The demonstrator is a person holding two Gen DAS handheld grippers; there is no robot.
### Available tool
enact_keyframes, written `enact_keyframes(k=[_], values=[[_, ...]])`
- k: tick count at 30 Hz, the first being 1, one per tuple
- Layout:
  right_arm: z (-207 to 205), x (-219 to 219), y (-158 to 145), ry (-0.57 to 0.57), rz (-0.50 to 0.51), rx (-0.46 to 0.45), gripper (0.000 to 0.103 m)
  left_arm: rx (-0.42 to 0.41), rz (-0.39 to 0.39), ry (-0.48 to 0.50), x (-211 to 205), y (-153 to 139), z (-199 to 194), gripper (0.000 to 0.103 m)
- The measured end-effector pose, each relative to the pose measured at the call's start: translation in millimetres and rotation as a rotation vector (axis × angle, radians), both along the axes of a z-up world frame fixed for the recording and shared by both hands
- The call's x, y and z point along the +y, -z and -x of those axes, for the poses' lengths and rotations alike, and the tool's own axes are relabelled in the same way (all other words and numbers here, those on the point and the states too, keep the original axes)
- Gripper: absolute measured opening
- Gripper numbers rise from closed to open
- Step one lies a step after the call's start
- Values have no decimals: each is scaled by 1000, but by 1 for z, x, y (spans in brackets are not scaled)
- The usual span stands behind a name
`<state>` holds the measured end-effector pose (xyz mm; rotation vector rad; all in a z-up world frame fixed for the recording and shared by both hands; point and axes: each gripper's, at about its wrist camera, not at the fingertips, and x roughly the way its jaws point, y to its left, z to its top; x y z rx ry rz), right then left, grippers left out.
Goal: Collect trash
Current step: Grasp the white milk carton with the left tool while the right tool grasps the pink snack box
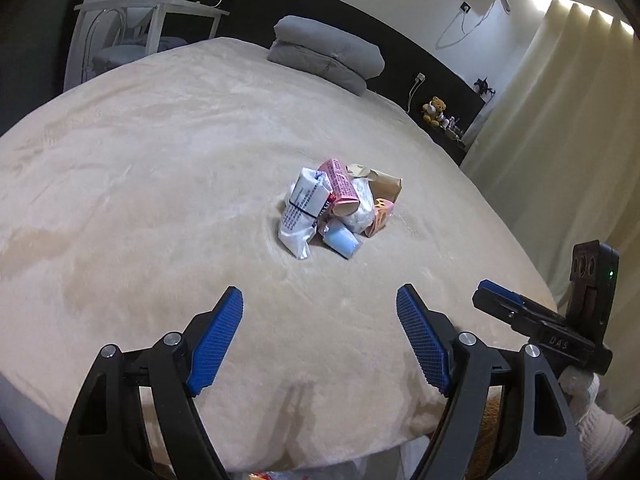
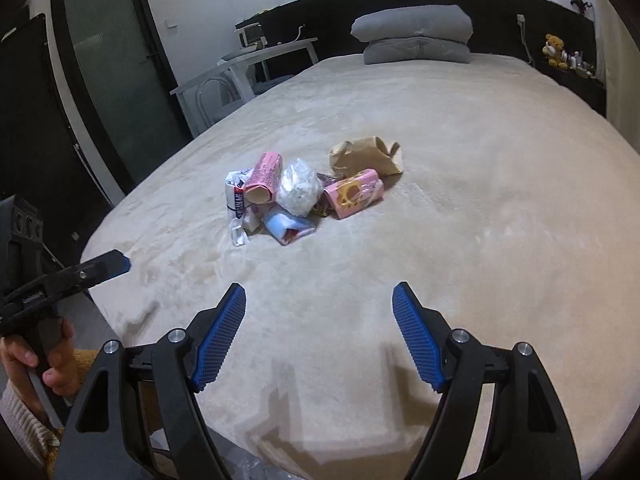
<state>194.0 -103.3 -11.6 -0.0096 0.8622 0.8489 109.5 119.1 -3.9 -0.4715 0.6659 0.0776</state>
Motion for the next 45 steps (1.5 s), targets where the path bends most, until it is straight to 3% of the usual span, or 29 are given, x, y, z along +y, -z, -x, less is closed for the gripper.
enact_keyframes(k=[3, 9, 13, 19, 23, 34, 36, 38, 45], values=[[-18, 12, 1, -7, 13, -26, 75, -24, -14, 70, 7, -4, -18, 78], [-50, 41, 10, -44, 60, -108, 75, -63, -116, 145, 15, -4, -61, 78], [-71, 57, 23, -88, 121, -137, 75, -31, -218, 185, 18, 10, -86, 78], [-98, 82, 43, -129, 260, -233, 75, 34, -270, 218, 32, 34, -112, 78], [-112, 97, 55, -163, 286, -224, 75, 74, -300, 264, 33, 48, -127, 78], [-143, 121, 69, -181, 291, -164, 75, 72, -339, 343, 25, 58, -152, 76], [-144, 123, 69, -199, 281, -161, 65, 74, -334, 361, 24, 59, -154, 51], [-142, 122, 69, -200, 285, -166, 63, 69, -334, 386, 21, 59, -155, 38], [-131, 119, 64, -195, 300, -209, 61, 56, -355, 388, 19, 52, -148, 34]])
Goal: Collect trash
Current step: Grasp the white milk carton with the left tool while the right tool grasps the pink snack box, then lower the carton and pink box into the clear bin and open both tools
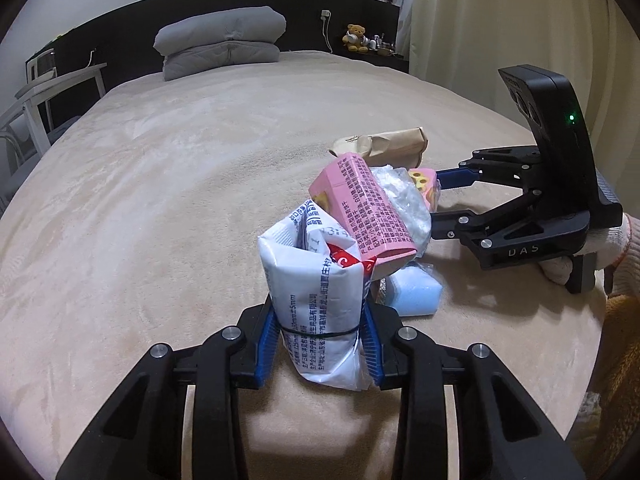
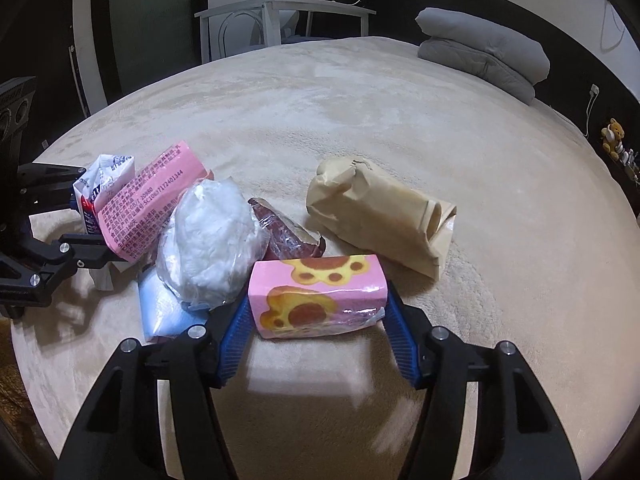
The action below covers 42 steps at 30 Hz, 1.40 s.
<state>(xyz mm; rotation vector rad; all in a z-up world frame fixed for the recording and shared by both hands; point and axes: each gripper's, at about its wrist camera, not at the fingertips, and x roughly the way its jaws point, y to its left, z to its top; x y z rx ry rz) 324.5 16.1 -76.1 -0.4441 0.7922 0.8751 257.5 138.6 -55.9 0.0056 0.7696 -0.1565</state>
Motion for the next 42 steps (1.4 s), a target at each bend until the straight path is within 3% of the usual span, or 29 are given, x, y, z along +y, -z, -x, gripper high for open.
enact_keyframes(k=[20, 42], values=[[58, -58, -51, 82, -88, -22, 60, -48, 28, -86, -13, -31, 48, 33], [170, -143, -78, 207, -242, 36, 61, -172, 68, -74, -81, -66, 147, 33]])
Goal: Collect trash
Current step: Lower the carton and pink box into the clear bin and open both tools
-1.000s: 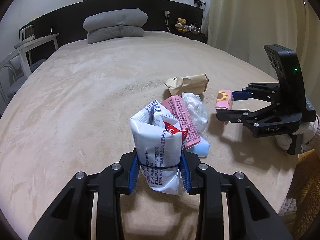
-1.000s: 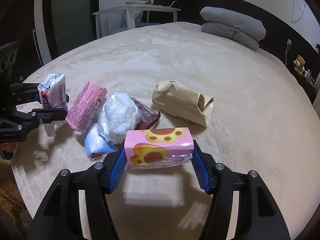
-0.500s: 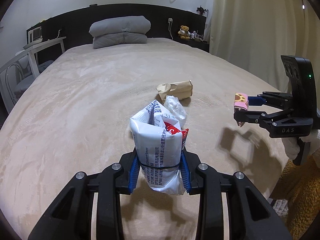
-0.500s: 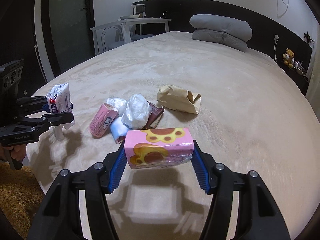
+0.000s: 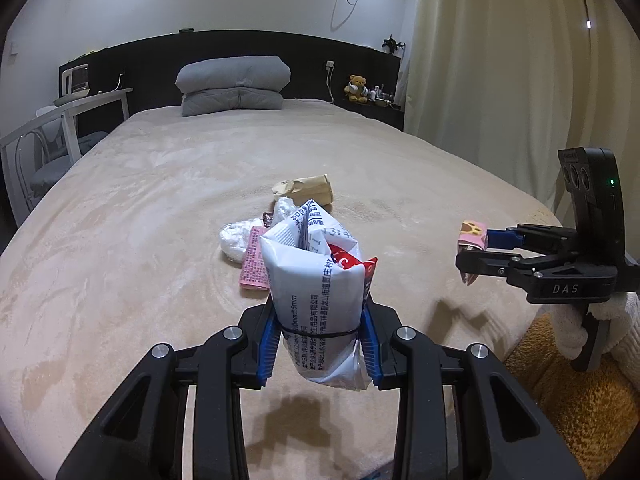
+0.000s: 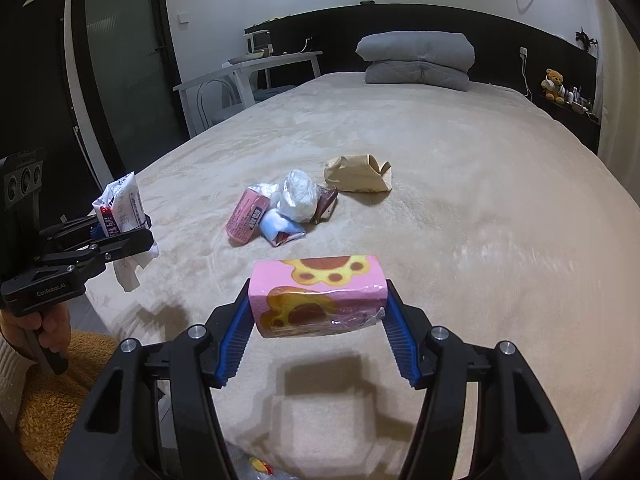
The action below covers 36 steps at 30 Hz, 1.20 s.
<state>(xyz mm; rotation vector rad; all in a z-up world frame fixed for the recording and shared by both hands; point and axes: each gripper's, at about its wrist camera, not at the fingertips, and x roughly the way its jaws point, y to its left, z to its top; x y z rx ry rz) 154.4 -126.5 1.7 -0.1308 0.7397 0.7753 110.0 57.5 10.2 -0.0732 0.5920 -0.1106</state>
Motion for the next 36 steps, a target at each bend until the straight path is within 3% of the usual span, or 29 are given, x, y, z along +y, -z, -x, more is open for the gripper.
enact_keyframes(k=[6, 17, 27, 36], values=[[29, -16, -2, 18, -30, 10, 61, -42, 15, -2, -24, -4, 32, 33], [85, -49, -7, 36, -84, 21, 61, -44, 33, -7, -56, 4, 87, 34], [136, -68, -5, 25, -97, 31, 61, -52, 36, 55, -92, 10, 135, 33], [158, -82, 3, 26, -121, 90, 61, 5, 92, 88, -106, 22, 145, 34]])
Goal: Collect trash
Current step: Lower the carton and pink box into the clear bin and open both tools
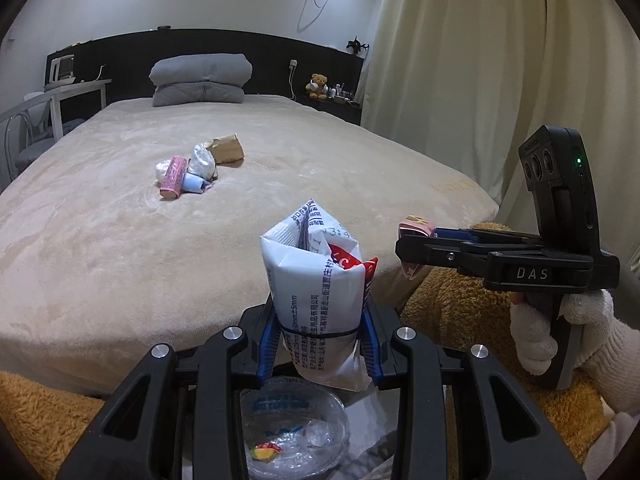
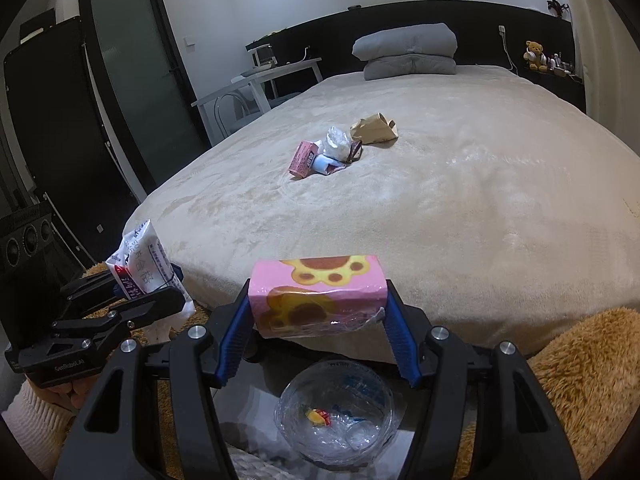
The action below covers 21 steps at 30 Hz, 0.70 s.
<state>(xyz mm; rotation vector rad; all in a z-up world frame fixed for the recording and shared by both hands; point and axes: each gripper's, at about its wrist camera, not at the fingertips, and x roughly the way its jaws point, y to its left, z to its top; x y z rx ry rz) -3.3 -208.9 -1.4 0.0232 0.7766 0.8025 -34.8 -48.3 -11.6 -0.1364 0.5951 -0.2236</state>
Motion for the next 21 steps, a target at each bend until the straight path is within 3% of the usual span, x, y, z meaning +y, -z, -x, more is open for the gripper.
enact_keyframes(k=[9, 15, 21], values=[[-4, -9, 32, -13, -85, 274, 61, 173, 163, 11, 7, 34, -7, 34], [-15, 1, 61, 22, -5, 384, 61, 275, 136, -46, 9, 55, -17, 34], [-25, 15, 99, 49, 128, 492, 61, 447, 115, -79, 10, 89, -35, 34]])
